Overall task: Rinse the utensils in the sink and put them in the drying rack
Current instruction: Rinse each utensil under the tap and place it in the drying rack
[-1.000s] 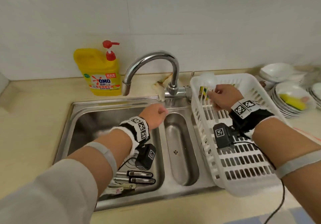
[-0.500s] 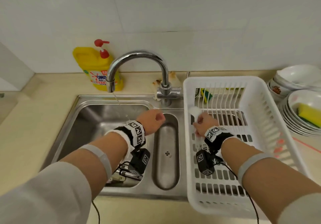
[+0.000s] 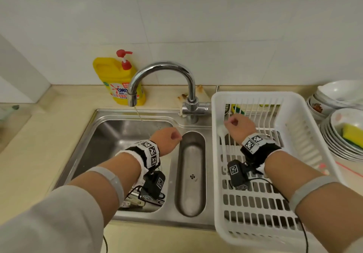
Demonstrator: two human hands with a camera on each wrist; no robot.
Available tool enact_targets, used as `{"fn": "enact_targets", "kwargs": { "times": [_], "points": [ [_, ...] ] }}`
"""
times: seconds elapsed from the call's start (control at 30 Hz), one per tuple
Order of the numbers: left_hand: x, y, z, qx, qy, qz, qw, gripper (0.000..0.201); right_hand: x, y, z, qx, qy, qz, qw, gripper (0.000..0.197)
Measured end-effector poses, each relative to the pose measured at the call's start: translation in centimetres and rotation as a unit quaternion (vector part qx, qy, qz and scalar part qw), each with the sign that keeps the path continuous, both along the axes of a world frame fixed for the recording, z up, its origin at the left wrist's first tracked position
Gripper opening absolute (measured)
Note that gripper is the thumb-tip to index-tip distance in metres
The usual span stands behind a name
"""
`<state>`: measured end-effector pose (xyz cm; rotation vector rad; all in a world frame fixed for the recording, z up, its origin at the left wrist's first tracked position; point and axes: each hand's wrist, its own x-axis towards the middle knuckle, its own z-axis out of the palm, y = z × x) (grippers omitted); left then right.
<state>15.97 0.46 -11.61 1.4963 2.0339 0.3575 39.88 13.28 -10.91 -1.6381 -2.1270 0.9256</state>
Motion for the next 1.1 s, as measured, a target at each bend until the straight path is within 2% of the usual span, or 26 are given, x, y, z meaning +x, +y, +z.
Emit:
{"fn": "enact_targets", "kwargs": {
  "times": [0.13,0.2,0.27,0.33,0.4,0.57,0.7,0.77,0.9,1.0,1.1],
  "points": [
    [-3.3,-2.7,0.5,0.017,0.019,0.016,1.000,0.014,-5.7,-1.3,6.1,0.069,0.053,0.104,0.991,0.013],
    [-5.8,-4.8,0.5,0.021,0.026,0.026,0.999,0.014,-9.4,-3.1,7.4,0.049,0.066,0.183,0.980,0.010],
    [-8.5,-7.1,0.3,0.009,0.042,0.037,0.998,0.014,-13.3,-5.5,7.2,0.003,0.040,0.283,0.958,0.010],
    [-11.3,-9.3,-0.1,-0.023,0.058,0.037,0.997,0.017,-17.0,-8.2,5.5,-0.054,-0.041,0.384,0.921,0.015],
    [-13.9,-11.4,-0.5,-0.057,0.070,0.032,0.995,0.019,-20.4,-10.8,2.7,-0.086,-0.124,0.450,0.880,0.019],
    [-20.2,-14.7,-2.4,-0.107,0.092,0.026,0.990,0.020,-26.7,-15.4,-5.8,-0.081,-0.245,0.495,0.829,0.014],
    [-24.1,-16.0,-4.1,-0.103,0.103,-0.029,0.989,0.022,-30.6,-17.5,-12.0,-0.120,-0.294,0.504,0.803,0.007],
    [-25.5,-16.3,-4.8,-0.095,0.106,-0.048,0.989,0.022,-32.1,-18.5,-14.4,-0.138,-0.306,0.515,0.789,0.010],
    [-27.4,-16.6,-5.8,-0.057,0.099,-0.071,0.991,0.019,-33.7,-20.7,-17.9,-0.136,-0.326,0.576,0.738,0.010],
    [-28.1,-16.7,-6.0,-0.025,0.105,-0.086,0.990,0.019,-34.5,-21.9,-19.8,-0.117,-0.337,0.618,0.700,0.018],
    [-28.6,-16.7,-6.1,-0.010,0.106,-0.095,0.990,0.020,-35.2,-22.8,-21.2,-0.101,-0.347,0.628,0.689,0.026]
  ]
}}
